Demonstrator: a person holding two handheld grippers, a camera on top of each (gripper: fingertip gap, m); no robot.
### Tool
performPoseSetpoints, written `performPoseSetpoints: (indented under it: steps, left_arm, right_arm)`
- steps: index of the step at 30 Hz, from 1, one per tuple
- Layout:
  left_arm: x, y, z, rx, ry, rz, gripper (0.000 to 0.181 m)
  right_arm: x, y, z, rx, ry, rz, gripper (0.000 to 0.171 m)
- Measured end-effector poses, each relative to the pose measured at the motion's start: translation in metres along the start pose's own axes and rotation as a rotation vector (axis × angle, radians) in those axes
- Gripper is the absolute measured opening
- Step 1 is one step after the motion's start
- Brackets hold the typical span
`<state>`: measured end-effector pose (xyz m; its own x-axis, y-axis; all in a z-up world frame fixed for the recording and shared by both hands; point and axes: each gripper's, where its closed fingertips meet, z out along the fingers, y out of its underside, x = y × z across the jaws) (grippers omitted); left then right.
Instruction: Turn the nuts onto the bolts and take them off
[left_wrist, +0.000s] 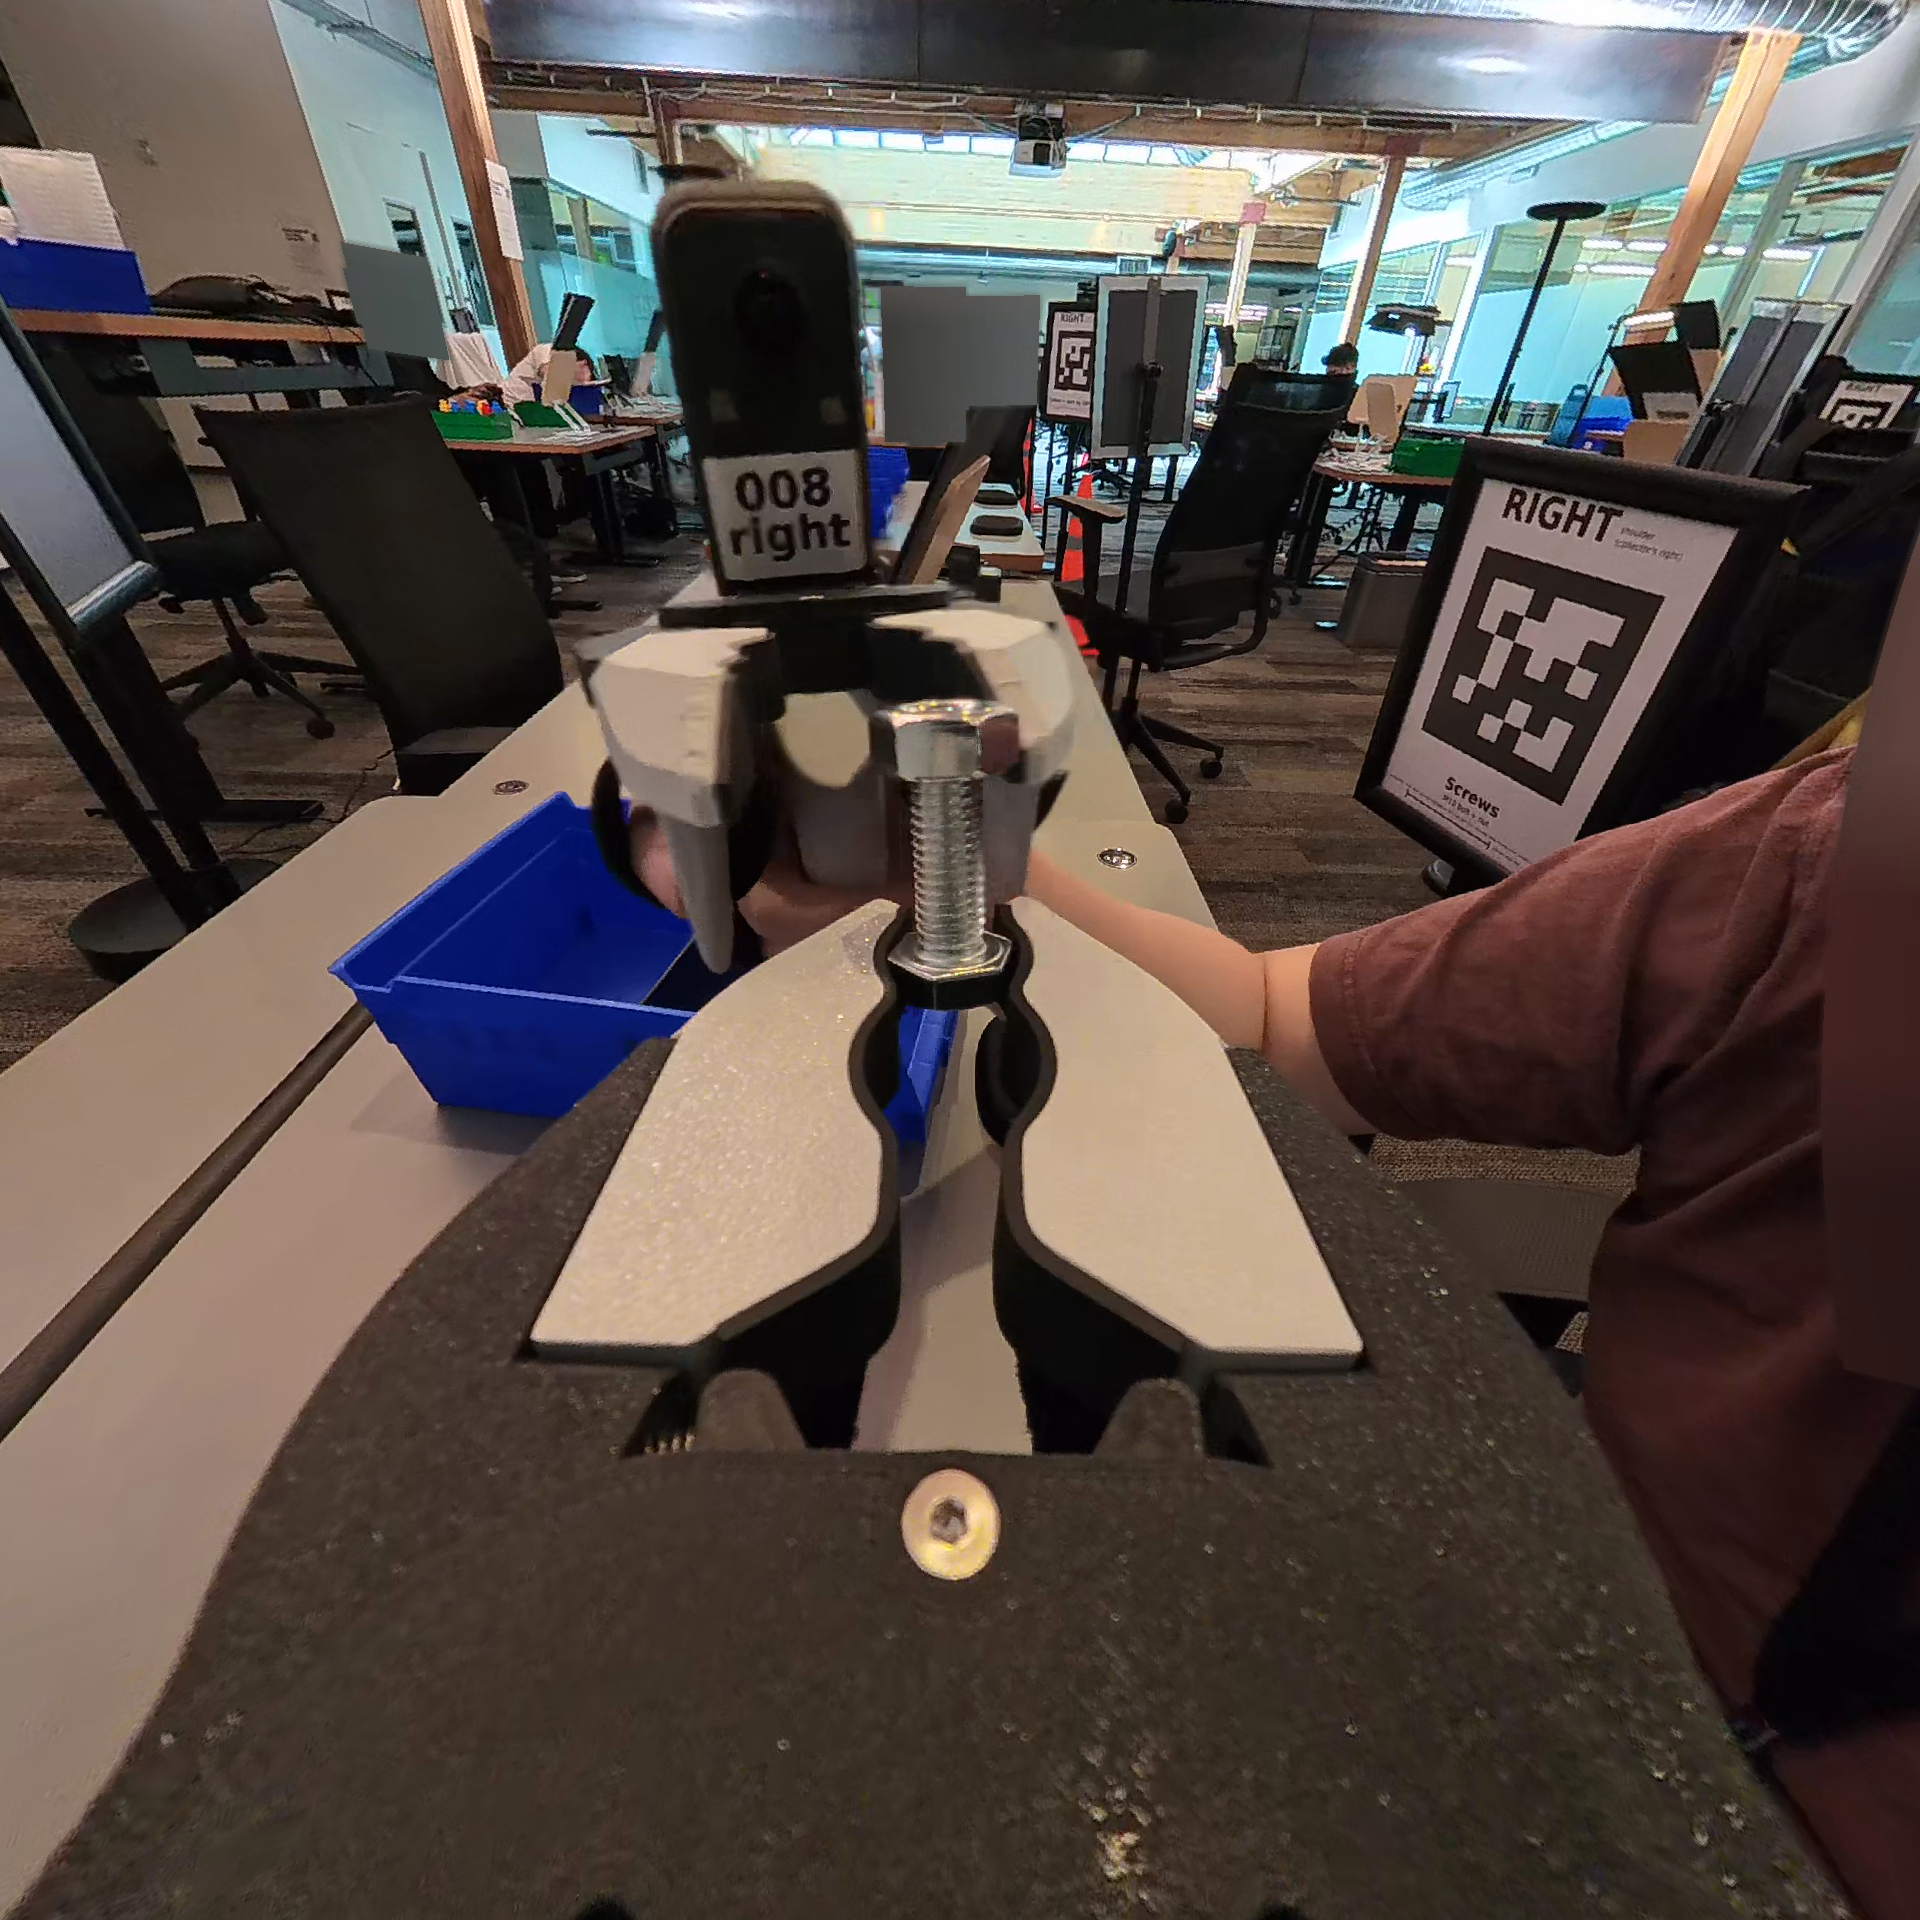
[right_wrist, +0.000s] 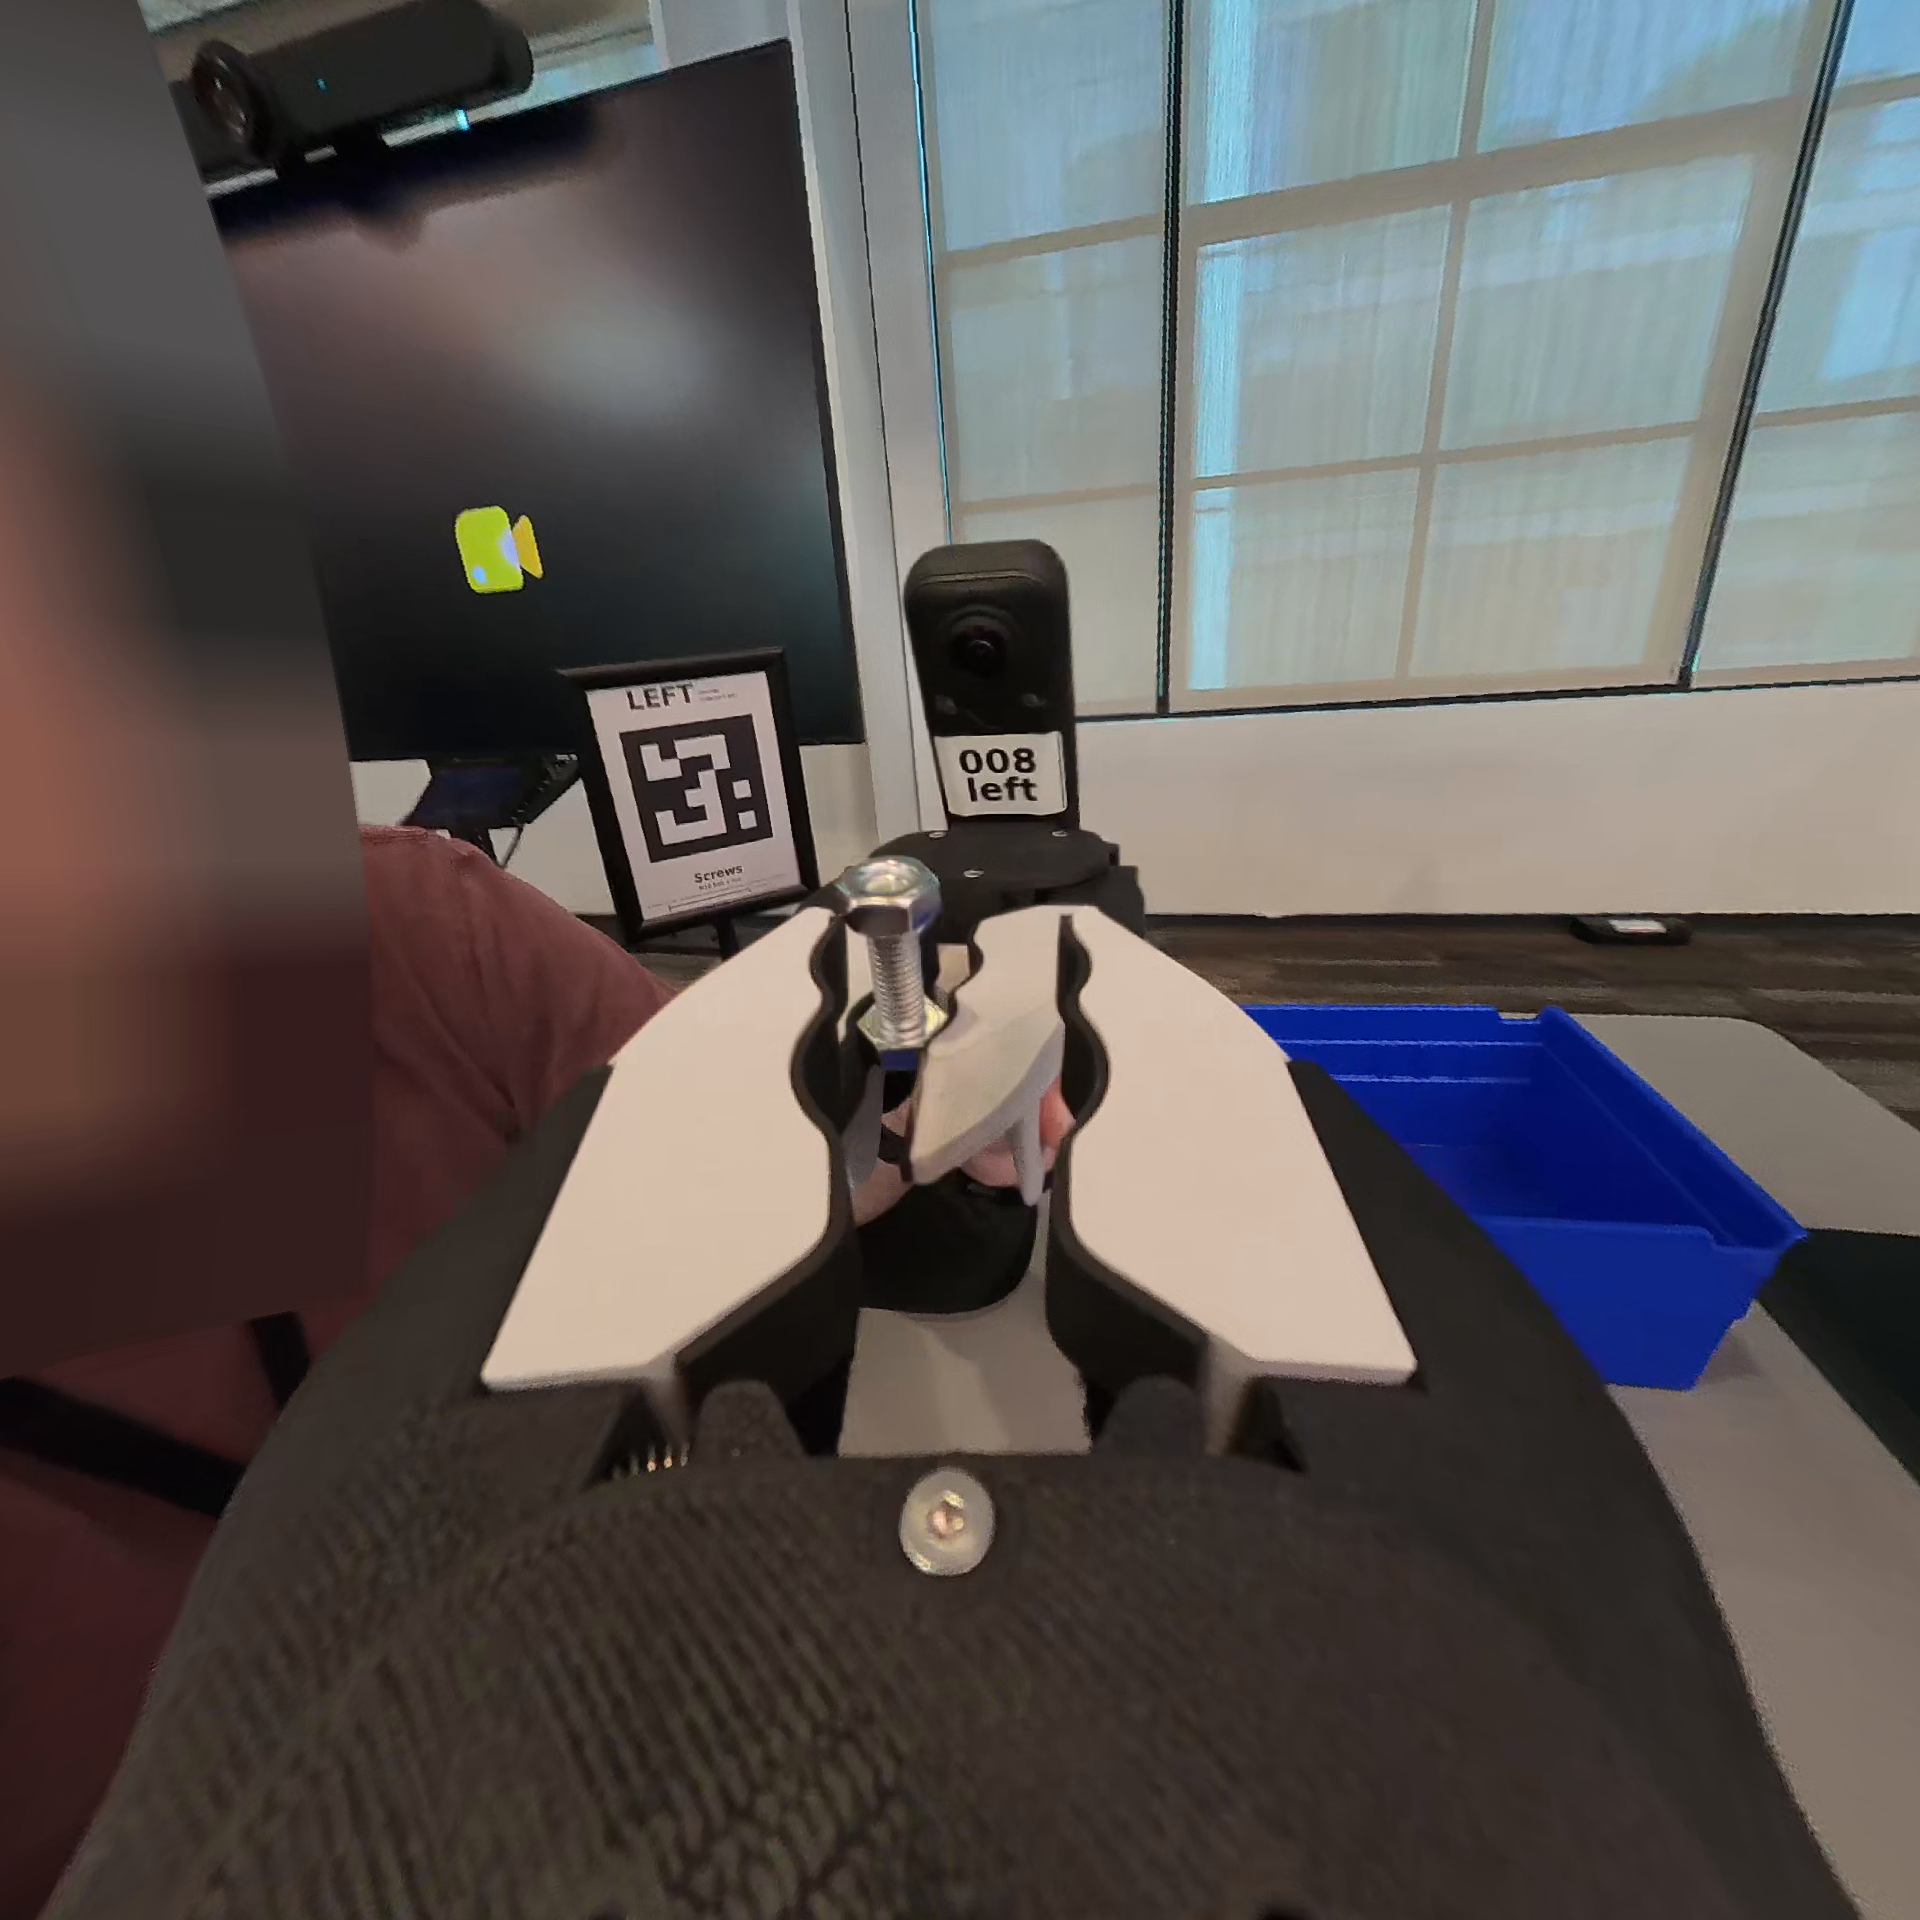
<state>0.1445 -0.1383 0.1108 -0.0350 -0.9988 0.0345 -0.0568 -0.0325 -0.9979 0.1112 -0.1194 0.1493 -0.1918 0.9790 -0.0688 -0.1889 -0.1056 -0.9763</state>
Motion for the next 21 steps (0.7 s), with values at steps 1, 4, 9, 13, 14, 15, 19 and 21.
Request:
performPoseSetpoints:
  steps: [1,4,9,13,14,15,19,21]
  left_arm:
    - [0.0,0.0,0.0,0.0,-0.003,0.001,0.015]
    - [0.0,-0.001,-0.001,0.002,0.001,-0.003,0.015]
    - [-0.001,0.0,-0.001,-0.002,0.0,-0.005,0.015]
    - [0.0,0.001,0.0,-0.006,0.001,-0.002,0.014]
    - [0.0,0.0,0.0,-0.004,-0.001,-0.001,0.015]
    - [0.0,0.0,-0.001,-0.001,0.002,-0.002,0.015]
    - [-0.001,-0.001,-0.001,-0.003,-0.004,0.004,0.014]
    - [-0.001,-0.001,-0.001,0.001,-0.004,0.0,0.014]
  right_arm:
    - [0.003,-0.001,-0.003,0.015,-0.004,0.02,0.036]
    - [0.003,-0.006,-0.007,0.063,-0.033,0.059,0.036]
    - [-0.007,-0.002,0.002,0.018,-0.038,-0.002,0.038]
    - [-0.001,-0.003,-0.001,0.03,-0.019,0.011,0.037]
    - [0.002,-0.003,-0.004,0.037,-0.018,0.028,0.036]
    - [0.006,-0.004,-0.007,0.045,-0.008,0.041,0.036]
    - [0.002,-0.008,-0.008,0.071,-0.043,0.055,0.036]
    - [-0.003,-0.007,-0.003,0.054,-0.04,0.026,0.037]
